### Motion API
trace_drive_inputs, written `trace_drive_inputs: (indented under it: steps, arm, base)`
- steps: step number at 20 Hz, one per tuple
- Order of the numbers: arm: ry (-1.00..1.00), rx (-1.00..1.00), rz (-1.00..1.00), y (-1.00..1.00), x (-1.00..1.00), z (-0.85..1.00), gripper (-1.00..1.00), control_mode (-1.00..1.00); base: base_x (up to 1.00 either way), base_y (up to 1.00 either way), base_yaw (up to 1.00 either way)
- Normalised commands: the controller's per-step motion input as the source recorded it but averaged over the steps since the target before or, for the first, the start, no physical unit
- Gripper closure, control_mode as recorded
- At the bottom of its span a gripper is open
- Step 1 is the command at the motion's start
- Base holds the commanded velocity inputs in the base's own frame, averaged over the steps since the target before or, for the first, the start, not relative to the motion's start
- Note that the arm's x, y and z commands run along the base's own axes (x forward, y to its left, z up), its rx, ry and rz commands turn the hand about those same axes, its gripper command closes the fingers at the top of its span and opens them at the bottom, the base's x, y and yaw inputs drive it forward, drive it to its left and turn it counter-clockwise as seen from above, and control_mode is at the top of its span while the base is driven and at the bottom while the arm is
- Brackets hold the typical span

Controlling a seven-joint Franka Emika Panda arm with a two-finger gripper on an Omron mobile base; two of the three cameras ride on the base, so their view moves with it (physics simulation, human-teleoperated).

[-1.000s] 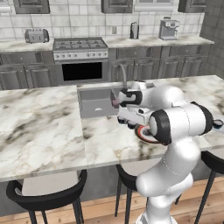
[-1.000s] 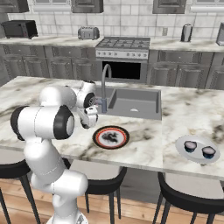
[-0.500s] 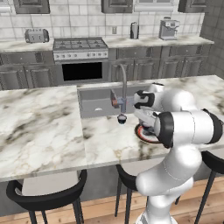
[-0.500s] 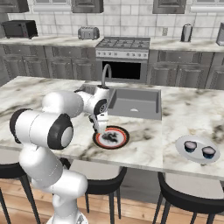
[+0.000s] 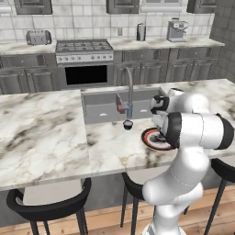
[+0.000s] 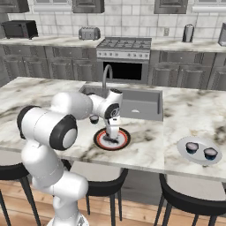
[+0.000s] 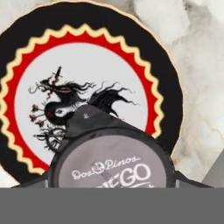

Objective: Place two yogurt containers on each plate.

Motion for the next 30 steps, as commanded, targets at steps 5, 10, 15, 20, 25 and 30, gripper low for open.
trace_drive_inputs:
  steps: [5,10,15,20,25,30]
  arm:
    - [0.01,0.06,0.00,-0.40,0.03,-0.22,1.00,-1.00]
    - [0.00,0.06,0.00,-0.22,0.09,-0.26,1.00,-1.00]
    - [0.01,0.00,0.00,-0.03,0.18,-0.15,1.00,-1.00]
    - [0.00,0.00,0.00,0.00,0.26,-0.08,1.00,-1.00]
    - [0.01,0.00,0.00,0.00,0.21,-0.14,1.00,-1.00]
    - [0.01,0.00,0.00,0.00,0.06,-0.16,-1.00,-1.00]
  base:
    - [0.00,0.00,0.00]
    - [0.00,0.00,0.00]
    - [0.00,0.00,0.00]
    - [0.00,0.00,0.00]
    - [0.00,0.00,0.00]
    - [0.00,0.00,0.00]
